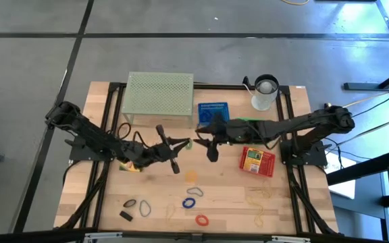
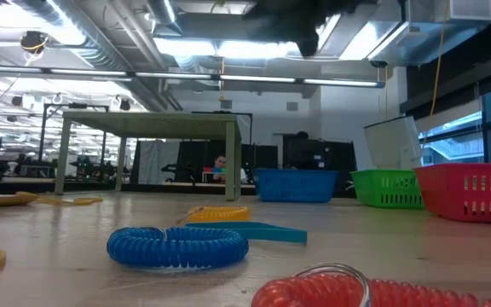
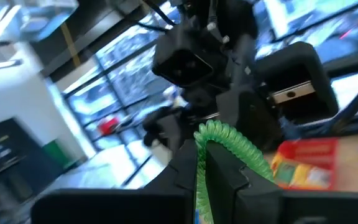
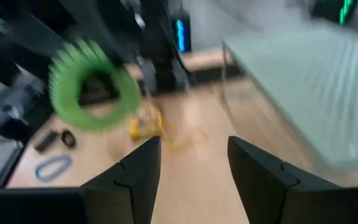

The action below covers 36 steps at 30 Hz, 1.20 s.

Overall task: Pick & Place Office Desk Supplies
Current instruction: Put the green spring keychain into the blue bin

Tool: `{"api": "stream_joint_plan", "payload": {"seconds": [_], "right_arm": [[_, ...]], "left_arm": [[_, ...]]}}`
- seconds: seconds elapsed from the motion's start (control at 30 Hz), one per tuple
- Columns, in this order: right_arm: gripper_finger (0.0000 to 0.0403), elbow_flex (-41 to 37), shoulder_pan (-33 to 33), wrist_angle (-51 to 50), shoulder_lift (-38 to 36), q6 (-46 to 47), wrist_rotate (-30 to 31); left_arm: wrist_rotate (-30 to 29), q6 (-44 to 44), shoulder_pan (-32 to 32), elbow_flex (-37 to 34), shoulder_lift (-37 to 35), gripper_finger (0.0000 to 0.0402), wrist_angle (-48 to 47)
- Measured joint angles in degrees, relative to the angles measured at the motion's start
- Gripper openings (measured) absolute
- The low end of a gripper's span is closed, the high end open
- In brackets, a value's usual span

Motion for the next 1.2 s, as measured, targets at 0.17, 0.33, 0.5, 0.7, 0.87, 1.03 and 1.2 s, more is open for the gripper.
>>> {"api": "stream_joint_plan", "payload": {"seconds": [0.17, 0.33, 0.5, 0.7, 0.87, 1.03, 1.2], "right_arm": [[0.0187, 0.0, 4.1, 5.9, 0.0, -7.2, 0.7], [0.0187, 0.0, 5.6, 6.8, 0.0, -7.8, 0.7], [0.0187, 0.0, 5.8, 7.9, 0.0, -8.1, 0.7], [0.0187, 0.0, 5.8, 10.3, 0.0, -9.2, 0.7], [0.0187, 0.0, 5.8, 10.5, 0.0, -9.0, 1.0], [0.0187, 0.0, 5.8, 10.5, 0.0, -9.0, 1.1], [0.0187, -0.1, 5.8, 10.2, 0.1, -8.8, 1.0]], "left_arm": [[5.9, -1.0, 1.5, 0.0, 0.0, 0.0012, 1.8], [6.3, 0.0, 2.3, 0.0, 0.0, 0.0012, 3.3], [9.2, 0.3, 2.6, 0.0, 0.0, 0.0012, 3.8], [12.7, 0.3, 4.3, 0.0, 0.0, 0.0012, 3.9], [14.5, 0.3, 6.2, 0.0, 0.0, 0.0012, 4.3], [16.8, 0.5, 7.6, 0.0, 0.0, 0.0013, 4.8], [16.3, 3.0, 8.9, 0.1, 0.0, 0.0013, 5.7]]}}
